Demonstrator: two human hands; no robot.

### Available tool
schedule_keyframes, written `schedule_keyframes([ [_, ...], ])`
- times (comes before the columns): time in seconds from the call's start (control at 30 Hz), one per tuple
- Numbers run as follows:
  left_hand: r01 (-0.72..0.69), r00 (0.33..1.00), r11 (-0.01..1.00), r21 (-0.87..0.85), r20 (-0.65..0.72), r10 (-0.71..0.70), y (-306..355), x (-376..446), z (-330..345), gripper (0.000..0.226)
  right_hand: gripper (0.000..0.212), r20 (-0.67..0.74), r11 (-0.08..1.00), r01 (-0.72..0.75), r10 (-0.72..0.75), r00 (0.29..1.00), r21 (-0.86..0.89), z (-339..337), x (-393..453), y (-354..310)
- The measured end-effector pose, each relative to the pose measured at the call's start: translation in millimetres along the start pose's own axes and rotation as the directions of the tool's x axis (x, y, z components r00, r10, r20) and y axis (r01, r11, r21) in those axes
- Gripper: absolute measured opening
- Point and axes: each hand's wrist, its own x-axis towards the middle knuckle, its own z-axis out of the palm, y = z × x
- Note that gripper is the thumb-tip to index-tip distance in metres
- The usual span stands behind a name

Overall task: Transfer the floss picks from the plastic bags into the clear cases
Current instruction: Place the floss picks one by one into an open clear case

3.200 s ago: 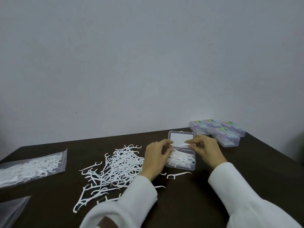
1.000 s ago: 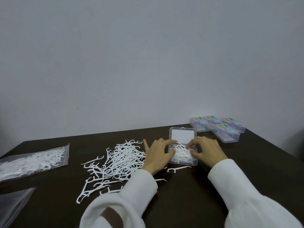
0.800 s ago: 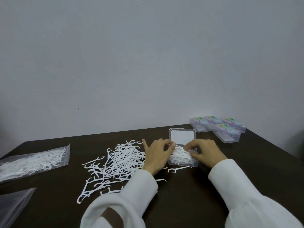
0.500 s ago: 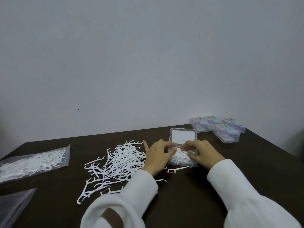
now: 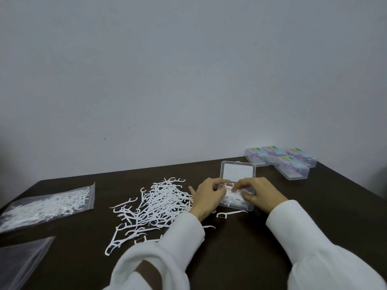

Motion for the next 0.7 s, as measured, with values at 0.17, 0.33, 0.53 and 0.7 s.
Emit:
schedule_keyframes([
  [0.17, -0.026, 1.000, 0.994, 0.102, -0.004, 0.027, 1.7, -3.6, -5.5, 0.038, 0.022, -0.062, 0.999, 0.012, -0.014, 0.998, -0.033, 0.0, -1.5, -1.5],
  [0.33, -0.051, 0.999, 0.989, 0.138, -0.008, 0.052, 3.1, -9.7, -18.0, 0.036, 0.020, -0.132, 0.999, 0.037, -0.038, 0.990, -0.016, -2.9, -5.1, -9.2],
  [0.53, -0.077, 0.984, 0.952, 0.295, 0.175, 0.025, -4.2, -21.1, -61.1, 0.029, 0.009, -0.073, 0.987, 0.143, -0.138, 0.988, 0.068, 4.8, -5.8, -35.3],
  [0.7, -0.062, 0.983, 0.964, 0.260, 0.180, 0.014, -23.4, -44.0, -104.1, 0.028, 0.021, 0.037, 0.960, 0.281, -0.280, 0.959, -0.013, 22.4, -3.8, -73.2],
])
